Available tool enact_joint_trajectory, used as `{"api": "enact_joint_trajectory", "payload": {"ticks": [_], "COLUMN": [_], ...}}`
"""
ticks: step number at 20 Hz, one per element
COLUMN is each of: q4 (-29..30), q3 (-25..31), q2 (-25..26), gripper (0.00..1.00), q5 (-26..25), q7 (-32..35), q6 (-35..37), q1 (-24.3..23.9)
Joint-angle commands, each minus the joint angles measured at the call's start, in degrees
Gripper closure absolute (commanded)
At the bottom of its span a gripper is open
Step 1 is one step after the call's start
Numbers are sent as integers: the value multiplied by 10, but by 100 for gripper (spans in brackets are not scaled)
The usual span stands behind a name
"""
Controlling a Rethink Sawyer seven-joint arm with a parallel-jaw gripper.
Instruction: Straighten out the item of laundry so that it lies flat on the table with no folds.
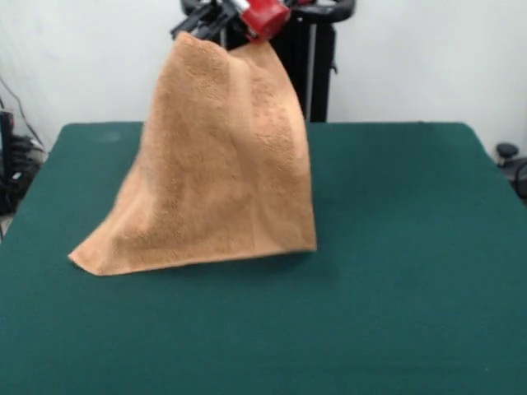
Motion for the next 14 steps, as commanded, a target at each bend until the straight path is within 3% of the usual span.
{"api": "enact_joint_trajectory", "payload": {"ticks": [1,14], "q4": [25,16], "q3": [57,77], "q2": [-52,-109], "gripper": [100,100], "q5": [-51,-111], "q7": [68,53], "q6": [11,47], "q1": [-31,-62]}}
